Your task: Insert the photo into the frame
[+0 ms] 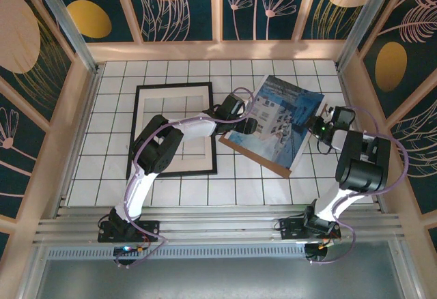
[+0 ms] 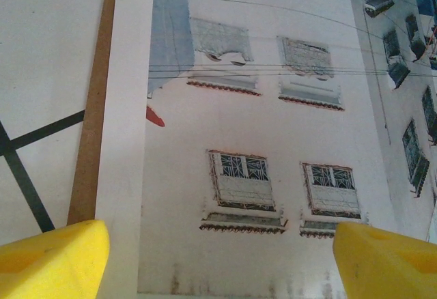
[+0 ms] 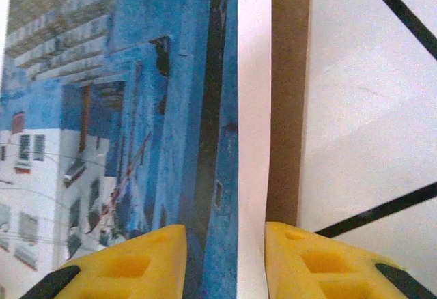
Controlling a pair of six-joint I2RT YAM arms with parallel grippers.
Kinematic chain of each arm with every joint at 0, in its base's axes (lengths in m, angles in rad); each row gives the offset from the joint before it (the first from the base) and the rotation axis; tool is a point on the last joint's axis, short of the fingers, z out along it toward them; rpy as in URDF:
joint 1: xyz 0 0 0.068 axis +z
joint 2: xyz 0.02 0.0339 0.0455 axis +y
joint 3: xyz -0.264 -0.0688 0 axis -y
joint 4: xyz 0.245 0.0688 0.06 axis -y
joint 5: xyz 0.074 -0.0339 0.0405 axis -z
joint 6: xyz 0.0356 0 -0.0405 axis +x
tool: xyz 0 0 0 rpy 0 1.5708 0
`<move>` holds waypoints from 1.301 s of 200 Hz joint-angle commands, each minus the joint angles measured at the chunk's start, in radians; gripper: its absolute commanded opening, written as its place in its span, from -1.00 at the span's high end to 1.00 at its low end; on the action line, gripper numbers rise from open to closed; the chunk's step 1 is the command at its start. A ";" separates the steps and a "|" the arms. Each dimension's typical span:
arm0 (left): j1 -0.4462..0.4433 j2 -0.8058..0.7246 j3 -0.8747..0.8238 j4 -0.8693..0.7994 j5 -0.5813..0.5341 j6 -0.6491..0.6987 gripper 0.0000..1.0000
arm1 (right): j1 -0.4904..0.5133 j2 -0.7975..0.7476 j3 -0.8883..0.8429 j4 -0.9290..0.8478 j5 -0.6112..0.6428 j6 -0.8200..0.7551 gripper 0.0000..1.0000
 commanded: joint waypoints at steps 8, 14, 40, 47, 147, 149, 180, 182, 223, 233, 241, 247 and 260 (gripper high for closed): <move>-0.013 0.000 0.004 -0.092 0.050 0.000 -0.70 | -0.001 0.061 0.062 -0.073 0.021 -0.023 0.44; -0.012 0.000 0.005 -0.093 0.051 0.001 -0.71 | 0.000 0.069 0.070 -0.077 0.015 -0.023 0.48; -0.013 0.000 0.009 -0.097 0.051 0.003 -0.71 | -0.001 0.076 0.090 -0.084 0.018 -0.030 0.69; -0.013 0.000 0.011 -0.100 0.049 0.005 -0.71 | -0.001 0.073 0.092 -0.086 0.019 -0.032 0.74; -0.013 -0.088 0.002 -0.088 0.009 0.000 -0.74 | -0.003 -0.086 0.028 -0.124 -0.093 0.028 1.00; -0.013 -0.094 -0.001 -0.084 0.008 -0.001 -0.74 | -0.001 -0.093 0.026 -0.123 -0.099 0.034 1.00; -0.018 -0.203 -0.064 -0.034 0.003 -0.016 -0.74 | 0.012 -0.188 -0.006 -0.113 -0.185 0.129 1.00; -0.020 -0.208 -0.068 -0.032 0.001 -0.016 -0.74 | 0.015 -0.193 -0.008 -0.114 -0.188 0.136 1.00; -0.095 -0.308 -0.086 -0.048 -0.066 0.011 -0.79 | 0.092 -0.321 -0.011 -0.143 -0.148 0.253 1.00; -0.122 -0.325 -0.082 -0.057 -0.090 0.023 -0.81 | 0.115 -0.349 -0.007 -0.149 -0.134 0.281 1.00; -0.143 -0.341 -0.080 -0.062 -0.105 0.031 -0.82 | 0.135 -0.367 -0.003 -0.151 -0.124 0.305 1.00; -0.157 -0.351 -0.078 -0.062 -0.113 0.032 -0.83 | 0.150 -0.378 0.001 -0.153 -0.116 0.319 1.00; -0.184 -0.370 -0.075 -0.065 -0.118 0.038 -0.84 | 0.182 -0.401 0.008 -0.155 -0.090 0.348 1.00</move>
